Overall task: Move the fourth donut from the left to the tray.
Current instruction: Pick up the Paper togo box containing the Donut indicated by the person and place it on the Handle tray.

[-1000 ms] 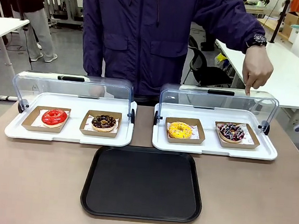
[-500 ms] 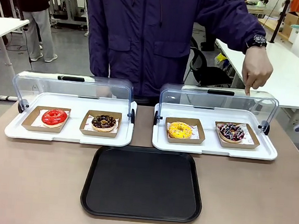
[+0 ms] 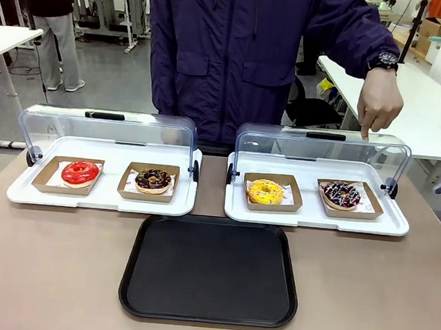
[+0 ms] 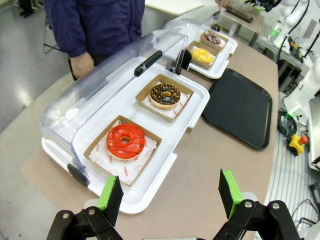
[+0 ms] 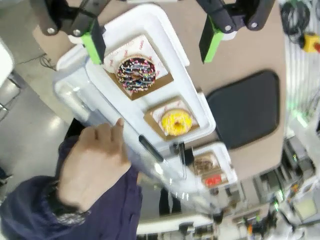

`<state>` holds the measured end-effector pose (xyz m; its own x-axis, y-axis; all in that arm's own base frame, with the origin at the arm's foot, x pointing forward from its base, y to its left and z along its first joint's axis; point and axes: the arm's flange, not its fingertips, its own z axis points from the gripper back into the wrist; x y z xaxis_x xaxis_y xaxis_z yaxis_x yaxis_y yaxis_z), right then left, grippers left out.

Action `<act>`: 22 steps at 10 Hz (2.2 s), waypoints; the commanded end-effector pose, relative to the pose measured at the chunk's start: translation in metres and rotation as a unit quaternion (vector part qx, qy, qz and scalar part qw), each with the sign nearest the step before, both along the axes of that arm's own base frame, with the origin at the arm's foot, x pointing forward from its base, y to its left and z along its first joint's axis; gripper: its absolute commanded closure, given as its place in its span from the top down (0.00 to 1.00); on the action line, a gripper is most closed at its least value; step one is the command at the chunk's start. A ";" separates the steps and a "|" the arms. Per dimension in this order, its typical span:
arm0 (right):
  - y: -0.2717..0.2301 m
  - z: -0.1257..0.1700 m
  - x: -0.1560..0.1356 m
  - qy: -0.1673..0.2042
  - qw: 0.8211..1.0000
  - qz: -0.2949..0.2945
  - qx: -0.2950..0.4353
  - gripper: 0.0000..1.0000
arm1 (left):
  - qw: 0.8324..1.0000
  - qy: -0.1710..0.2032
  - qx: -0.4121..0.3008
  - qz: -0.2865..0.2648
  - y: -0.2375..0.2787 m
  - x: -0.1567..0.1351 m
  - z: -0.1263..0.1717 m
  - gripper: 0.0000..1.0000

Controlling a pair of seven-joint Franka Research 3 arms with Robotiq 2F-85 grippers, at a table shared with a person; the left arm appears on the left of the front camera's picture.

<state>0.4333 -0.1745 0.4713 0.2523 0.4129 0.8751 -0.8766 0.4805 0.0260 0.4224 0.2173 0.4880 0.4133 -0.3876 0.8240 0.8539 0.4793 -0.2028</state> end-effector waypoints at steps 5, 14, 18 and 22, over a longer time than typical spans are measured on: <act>0.099 -0.034 0.011 0.047 0.959 0.066 -0.270 1.00 | 1.000 -0.002 -0.003 -0.003 0.000 -0.001 0.001 1.00; 0.137 -0.088 0.018 0.044 0.928 0.113 -0.353 1.00 | 1.000 -0.002 -0.003 -0.003 0.000 -0.001 0.001 1.00; 0.137 -0.091 0.020 0.041 0.927 0.111 -0.355 1.00 | 1.000 -0.002 -0.003 -0.003 0.000 -0.001 0.001 1.00; 0.142 -0.118 0.037 0.030 0.902 0.145 -0.405 1.00 | 1.000 -0.002 -0.003 -0.003 0.000 -0.001 0.001 1.00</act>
<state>0.4626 -0.0302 0.3569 0.0970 0.9567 0.2744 -0.9774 0.1435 -0.1551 0.4224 0.2177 0.4874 0.4147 -0.3870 0.8235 0.8533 0.4797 -0.2043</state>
